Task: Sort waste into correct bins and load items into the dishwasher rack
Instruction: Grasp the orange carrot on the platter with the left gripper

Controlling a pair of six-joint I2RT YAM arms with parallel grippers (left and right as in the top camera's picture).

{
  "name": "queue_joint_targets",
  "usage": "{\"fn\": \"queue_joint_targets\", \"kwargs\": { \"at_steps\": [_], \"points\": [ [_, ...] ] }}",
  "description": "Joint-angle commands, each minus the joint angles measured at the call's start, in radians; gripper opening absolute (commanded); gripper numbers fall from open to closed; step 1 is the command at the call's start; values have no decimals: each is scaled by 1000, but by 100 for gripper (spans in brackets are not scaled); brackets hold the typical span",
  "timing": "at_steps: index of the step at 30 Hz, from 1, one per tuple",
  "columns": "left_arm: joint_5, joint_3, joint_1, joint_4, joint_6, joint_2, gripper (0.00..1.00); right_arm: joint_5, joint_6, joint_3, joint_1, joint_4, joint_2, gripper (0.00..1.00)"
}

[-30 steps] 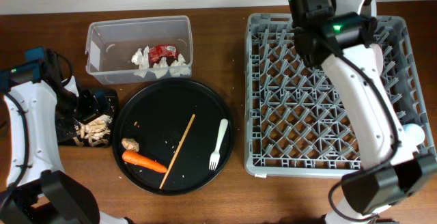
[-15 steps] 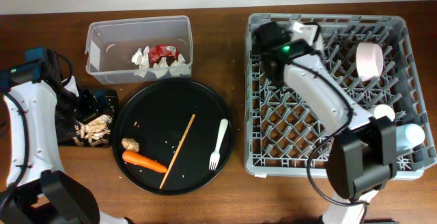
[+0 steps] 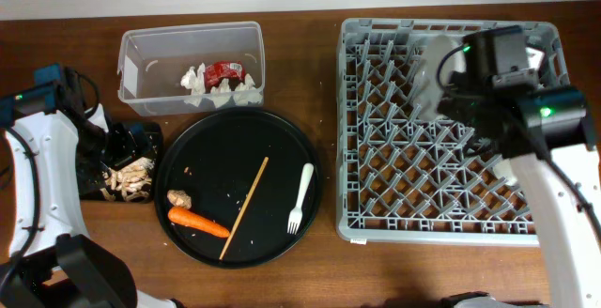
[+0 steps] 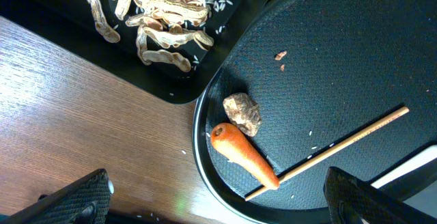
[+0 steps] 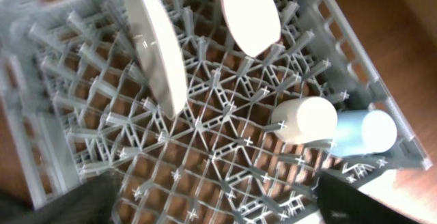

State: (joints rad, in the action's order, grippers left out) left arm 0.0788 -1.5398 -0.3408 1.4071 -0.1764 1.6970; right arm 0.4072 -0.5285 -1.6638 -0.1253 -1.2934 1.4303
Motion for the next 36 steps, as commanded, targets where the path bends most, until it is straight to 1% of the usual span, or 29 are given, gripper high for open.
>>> {"fn": "queue_joint_targets", "kwargs": {
  "at_steps": [1, 2, 3, 4, 6, 7, 9, 10, 13, 16, 18, 20, 21, 22, 23, 24, 25, 26, 27, 29, 30, 31, 32, 33, 35, 36],
  "points": [
    [11, 0, 0, 8, 5, -12, 99, -26, -10, 34, 132, 87, 97, 37],
    [11, 0, 0, 12, 5, -12, 99, -30, -8, 33, 169, 108, 144, 32],
    [11, 0, 0, 12, 5, -12, 99, -31, -9, 33, 212, 138, 201, 24],
    [11, 0, 0, 11, 5, -12, 99, -34, -8, 33, 238, 166, 247, 20],
    [11, 0, 0, 10, 5, -12, 99, -63, 12, 34, 244, 208, 327, 17],
    [11, 0, 0, 8, 5, -12, 99, -167, 99, 34, 242, 242, 354, 16],
    [11, 0, 0, 8, 5, -12, 99, -579, 408, 34, 237, 296, 396, 17],
    [11, 0, 0, 8, 5, -12, 99, -647, 465, 33, 235, 292, 383, 16],
    [11, 0, 0, 7, 5, -12, 99, -678, 515, 33, 235, 284, 321, 17],
    [11, 0, 0, 5, 5, -12, 99, -688, 522, 33, 235, 262, 298, 19],
    [11, 0, 0, 7, 5, -12, 99, -687, 521, 33, 237, 211, 280, 22],
    [11, 0, 0, 8, 5, -12, 99, -684, 521, 33, 238, 154, 198, 28],
    [11, 0, 0, 8, 5, -12, 100, -676, 508, 33, 238, 112, 139, 35],
    [11, 0, 0, 8, 5, -12, 99, -594, 433, 33, 238, 55, 84, 41],
    [11, 0, 0, 8, 5, -12, 99, -514, 380, 33, 238, -39, 26, 59],
    [14, 0, 0, 8, 5, -12, 99, -519, 381, 33, 238, -131, -20, 61],
    [24, 0, 0, 8, 5, -12, 99, -554, 402, 34, 235, -182, -46, 66],
    [34, 0, 0, 9, 5, -12, 99, -583, 451, 37, 216, -223, -76, 66],
    [51, 1, 0, 18, 5, -12, 99, -584, 450, 37, 201, -245, -93, 66],
    [136, 23, 18, 46, 5, -12, 99, -584, 450, 37, 179, -258, -112, 66],
    [234, 77, 43, 43, 5, -12, 99, -588, 449, 38, 177, -266, -111, 66],
    [307, 169, 80, 3, 5, -12, 99, -589, 443, 38, 177, -269, -111, 67],
    [314, 249, 108, -44, -21, -12, 99, -588, 443, 38, 177, -275, -111, 66],
    [315, 361, 142, -121, -74, -12, 99, -587, 443, 38, 177, -285, -111, 67],
    [309, 506, 196, -279, -92, -12, 99, -587, 446, 38, 177, -289, -111, 67],
    [291, 524, 209, -317, -93, -12, 99, -586, 447, 38, 177, -289, -111, 67]
  ]
}}
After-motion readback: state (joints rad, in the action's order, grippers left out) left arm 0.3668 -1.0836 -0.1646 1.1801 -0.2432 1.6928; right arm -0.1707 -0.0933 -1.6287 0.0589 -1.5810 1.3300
